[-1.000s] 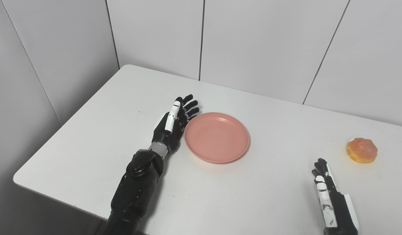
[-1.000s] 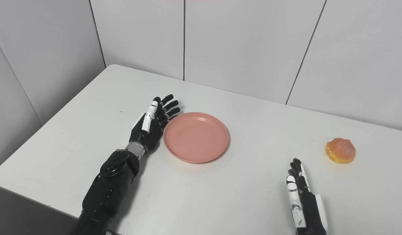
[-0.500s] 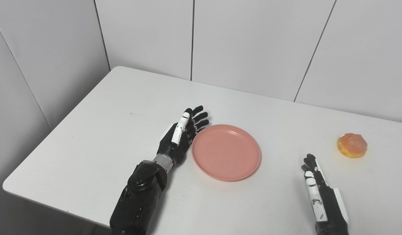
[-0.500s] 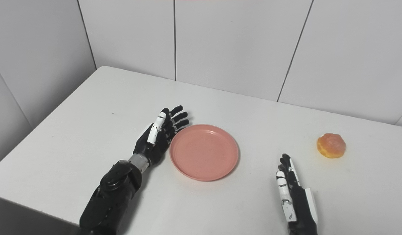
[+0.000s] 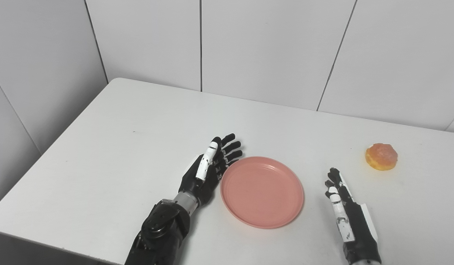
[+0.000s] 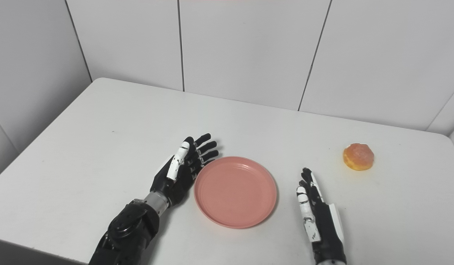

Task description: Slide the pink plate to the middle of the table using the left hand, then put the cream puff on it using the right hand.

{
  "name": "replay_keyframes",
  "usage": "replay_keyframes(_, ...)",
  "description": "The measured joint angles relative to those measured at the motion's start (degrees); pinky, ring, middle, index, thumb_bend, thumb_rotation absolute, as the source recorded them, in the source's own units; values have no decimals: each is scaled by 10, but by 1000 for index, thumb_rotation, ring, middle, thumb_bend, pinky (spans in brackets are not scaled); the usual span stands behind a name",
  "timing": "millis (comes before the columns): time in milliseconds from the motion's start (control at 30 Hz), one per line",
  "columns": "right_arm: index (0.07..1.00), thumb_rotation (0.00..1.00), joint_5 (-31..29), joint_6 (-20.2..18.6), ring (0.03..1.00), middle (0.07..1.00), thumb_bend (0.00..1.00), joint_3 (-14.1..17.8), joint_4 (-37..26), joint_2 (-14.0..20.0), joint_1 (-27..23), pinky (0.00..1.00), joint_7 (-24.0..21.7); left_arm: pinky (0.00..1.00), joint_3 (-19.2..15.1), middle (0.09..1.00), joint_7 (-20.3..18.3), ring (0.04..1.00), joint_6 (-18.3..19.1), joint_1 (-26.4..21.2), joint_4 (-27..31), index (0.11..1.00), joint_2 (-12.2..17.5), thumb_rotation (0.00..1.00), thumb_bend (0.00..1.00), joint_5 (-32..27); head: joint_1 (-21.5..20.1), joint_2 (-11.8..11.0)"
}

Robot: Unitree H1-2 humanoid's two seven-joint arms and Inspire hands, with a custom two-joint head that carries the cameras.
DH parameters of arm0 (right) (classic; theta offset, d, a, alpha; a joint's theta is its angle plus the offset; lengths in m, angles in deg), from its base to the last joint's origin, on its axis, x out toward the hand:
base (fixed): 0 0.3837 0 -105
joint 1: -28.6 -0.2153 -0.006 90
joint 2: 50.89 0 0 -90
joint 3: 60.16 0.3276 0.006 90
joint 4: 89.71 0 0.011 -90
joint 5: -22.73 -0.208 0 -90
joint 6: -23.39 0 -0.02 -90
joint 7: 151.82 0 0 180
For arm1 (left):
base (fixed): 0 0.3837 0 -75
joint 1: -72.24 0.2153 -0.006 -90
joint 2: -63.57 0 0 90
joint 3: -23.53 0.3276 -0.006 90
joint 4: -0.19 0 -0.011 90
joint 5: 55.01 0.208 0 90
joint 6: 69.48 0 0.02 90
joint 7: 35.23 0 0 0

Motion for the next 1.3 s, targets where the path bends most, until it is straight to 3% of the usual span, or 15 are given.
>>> replay_keyframes(200, 955, 1000, 8, -1, 935, 952, 195, -4, -1, -4, 0, 922, 6, 909, 13, 909, -1, 901, 6, 17, 23, 897, -2, 1000, 420, 0, -17, 8)
replay_keyframes(533, 955, 1000, 26, -45, 937, 951, 197, -10, -31, -13, 0, 937, 12, 918, 10, 915, 6, 913, 19, 26, 40, 902, -4, 1000, 414, 11, -57, 20)
replay_keyframes(767, 961, 1000, 26, -54, 945, 959, 234, -6, -36, -15, 0, 970, 15, 903, 9, 902, 14, 892, 21, 31, 44, 889, -9, 1000, 402, 17, -76, 23)
replay_keyframes(867, 954, 1000, 25, -56, 936, 949, 231, -4, -40, -16, -1, 956, 17, 905, 8, 903, 19, 892, 21, 34, 49, 893, -10, 1000, 404, 24, -102, 25)
replay_keyframes(1100, 944, 1000, 56, -74, 936, 943, 269, -8, -78, -15, -18, 910, 17, 909, 4, 904, 26, 895, 15, 46, 63, 894, -9, 1000, 410, 45, -134, 18)
replay_keyframes(1300, 936, 1000, 69, -97, 912, 932, 208, -4, -103, -10, -43, 846, 17, 919, 0, 912, 26, 902, -14, 53, 60, 904, -1, 1000, 431, 63, -164, 2)
